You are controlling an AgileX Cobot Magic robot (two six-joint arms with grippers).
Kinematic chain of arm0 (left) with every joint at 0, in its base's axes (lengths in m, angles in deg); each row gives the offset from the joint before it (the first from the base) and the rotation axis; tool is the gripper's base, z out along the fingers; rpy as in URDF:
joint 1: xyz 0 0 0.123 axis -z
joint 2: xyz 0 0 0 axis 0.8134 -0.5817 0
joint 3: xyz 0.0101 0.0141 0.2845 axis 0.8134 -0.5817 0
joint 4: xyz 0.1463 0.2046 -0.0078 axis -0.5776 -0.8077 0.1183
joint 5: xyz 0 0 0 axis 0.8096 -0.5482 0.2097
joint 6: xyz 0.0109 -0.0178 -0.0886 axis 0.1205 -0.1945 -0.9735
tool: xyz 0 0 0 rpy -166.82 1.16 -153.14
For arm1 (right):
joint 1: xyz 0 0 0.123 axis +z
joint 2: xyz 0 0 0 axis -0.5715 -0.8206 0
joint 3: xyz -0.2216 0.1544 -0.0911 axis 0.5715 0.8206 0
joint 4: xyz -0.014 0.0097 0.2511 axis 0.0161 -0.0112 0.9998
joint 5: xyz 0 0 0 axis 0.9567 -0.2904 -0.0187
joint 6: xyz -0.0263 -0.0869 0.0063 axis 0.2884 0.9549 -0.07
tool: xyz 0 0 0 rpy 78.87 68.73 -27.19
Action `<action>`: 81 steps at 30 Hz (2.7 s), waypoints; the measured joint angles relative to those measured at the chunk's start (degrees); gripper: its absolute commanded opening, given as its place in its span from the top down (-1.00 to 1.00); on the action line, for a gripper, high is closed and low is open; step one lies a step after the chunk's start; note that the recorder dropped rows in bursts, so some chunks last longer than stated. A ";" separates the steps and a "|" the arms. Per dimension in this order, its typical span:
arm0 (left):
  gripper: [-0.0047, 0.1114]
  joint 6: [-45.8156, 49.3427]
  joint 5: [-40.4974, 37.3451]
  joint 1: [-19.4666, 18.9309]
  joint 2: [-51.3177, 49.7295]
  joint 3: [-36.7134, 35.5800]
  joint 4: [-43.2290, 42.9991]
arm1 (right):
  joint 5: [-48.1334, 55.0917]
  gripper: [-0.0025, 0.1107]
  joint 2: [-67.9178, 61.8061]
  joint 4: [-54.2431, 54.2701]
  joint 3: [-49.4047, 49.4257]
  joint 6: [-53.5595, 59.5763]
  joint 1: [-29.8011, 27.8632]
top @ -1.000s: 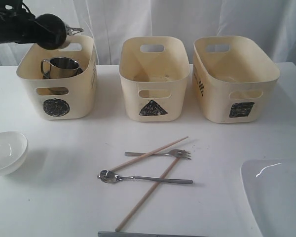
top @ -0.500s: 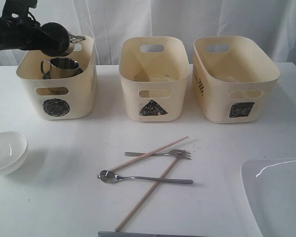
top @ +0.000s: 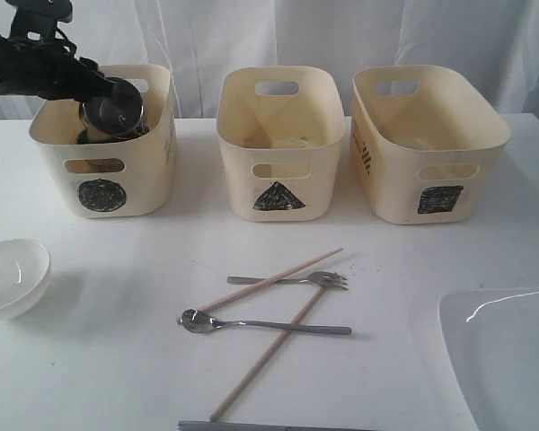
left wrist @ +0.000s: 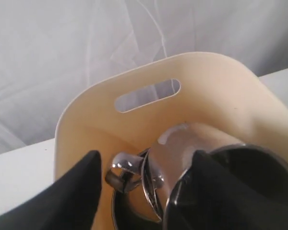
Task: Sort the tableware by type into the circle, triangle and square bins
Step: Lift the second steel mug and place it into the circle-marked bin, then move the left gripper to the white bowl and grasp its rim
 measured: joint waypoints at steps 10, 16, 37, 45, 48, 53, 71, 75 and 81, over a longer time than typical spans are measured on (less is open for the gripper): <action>-0.33 -0.25 -1.73 0.00 8.82 0.00 0.14 | 0.00 0.96 0.00 0.00 0.00 0.00 0.00; -0.27 -0.25 -9.48 0.00 19.06 0.00 0.08 | 0.00 0.96 0.00 0.00 0.00 0.00 0.00; 0.91 -23.94 -58.52 -11.78 27.05 -5.64 -30.99 | 0.00 0.96 0.00 0.00 0.00 0.00 0.00; 0.92 -35.18 -56.04 -11.87 30.00 -17.11 -35.65 | 0.00 0.96 0.00 0.00 0.00 0.00 0.00; 0.92 -35.62 -54.71 -11.87 30.00 -21.13 -36.73 | 0.00 0.96 0.00 0.00 0.00 0.00 0.00; 0.88 -34.26 -51.68 -11.87 30.00 -25.48 -38.92 | 0.00 0.96 0.00 0.00 0.00 0.00 0.00; -0.35 -40.57 -31.23 -11.87 22.81 -30.50 -39.46 | 0.00 0.96 0.00 0.00 0.00 0.00 0.00; -0.29 -42.92 -31.27 -11.87 18.43 -30.50 -39.46 | 0.00 0.96 0.00 0.00 0.00 0.00 0.00; -0.28 -45.18 -31.38 -11.87 15.31 -30.50 -39.46 | 0.00 0.96 0.00 0.00 0.00 0.00 0.00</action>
